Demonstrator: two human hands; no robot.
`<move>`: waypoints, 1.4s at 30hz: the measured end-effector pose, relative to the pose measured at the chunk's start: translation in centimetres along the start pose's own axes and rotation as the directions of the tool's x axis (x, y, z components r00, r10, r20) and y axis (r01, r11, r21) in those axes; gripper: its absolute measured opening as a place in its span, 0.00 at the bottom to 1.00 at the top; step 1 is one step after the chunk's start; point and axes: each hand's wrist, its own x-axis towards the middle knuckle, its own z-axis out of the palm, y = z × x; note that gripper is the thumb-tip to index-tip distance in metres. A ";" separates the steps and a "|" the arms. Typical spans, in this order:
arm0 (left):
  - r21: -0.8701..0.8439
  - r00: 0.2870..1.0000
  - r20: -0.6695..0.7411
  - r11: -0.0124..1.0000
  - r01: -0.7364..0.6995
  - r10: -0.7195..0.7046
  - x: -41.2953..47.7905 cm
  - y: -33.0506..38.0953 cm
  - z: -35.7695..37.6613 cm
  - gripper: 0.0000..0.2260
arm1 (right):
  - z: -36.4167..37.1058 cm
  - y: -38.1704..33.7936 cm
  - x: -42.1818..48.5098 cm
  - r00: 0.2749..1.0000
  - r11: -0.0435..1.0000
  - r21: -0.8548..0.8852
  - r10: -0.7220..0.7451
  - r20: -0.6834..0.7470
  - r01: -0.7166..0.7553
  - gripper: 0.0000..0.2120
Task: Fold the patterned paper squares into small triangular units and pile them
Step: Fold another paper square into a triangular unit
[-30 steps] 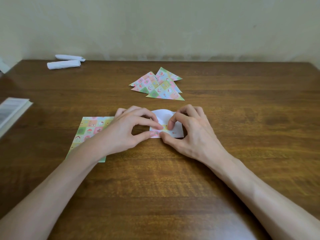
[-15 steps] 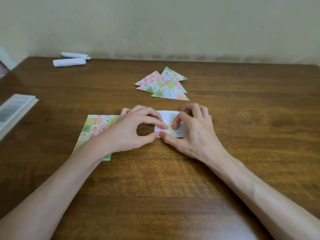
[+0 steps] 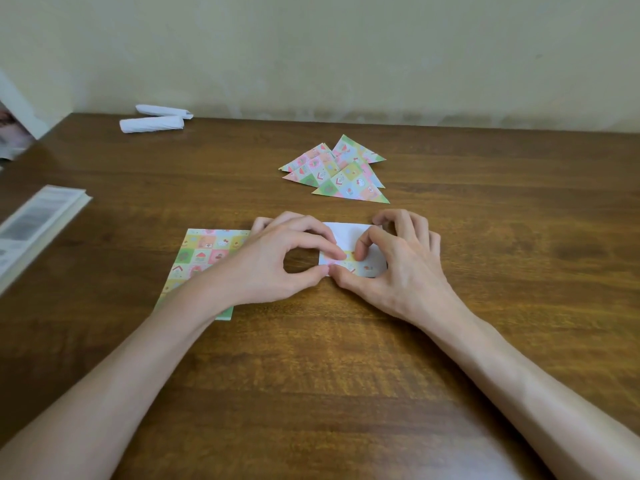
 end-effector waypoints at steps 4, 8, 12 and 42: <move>0.018 1.000 -0.014 1.000 -0.013 0.013 0.0 0.0 0.2 0.09 | -0.8 0.0 0.2 0.997 0.996 0.084 0.033 0.072 -0.039 0.22; 0.046 0.998 -0.053 0.999 -0.021 0.024 0.0 0.0 0.4 0.08 | -1.1 0.1 0.3 0.992 0.997 0.071 0.025 0.124 -0.034 0.20; 0.053 0.996 -0.083 0.998 -0.018 0.023 0.1 0.1 0.7 0.07 | -1.6 0.0 0.3 0.989 0.997 0.069 0.025 0.146 -0.035 0.17; 0.055 0.978 -0.185 0.993 0.107 -0.096 0.7 1.3 1.7 0.09 | -4.5 1.8 1.0 0.934 0.980 0.194 -0.027 0.356 -0.046 0.13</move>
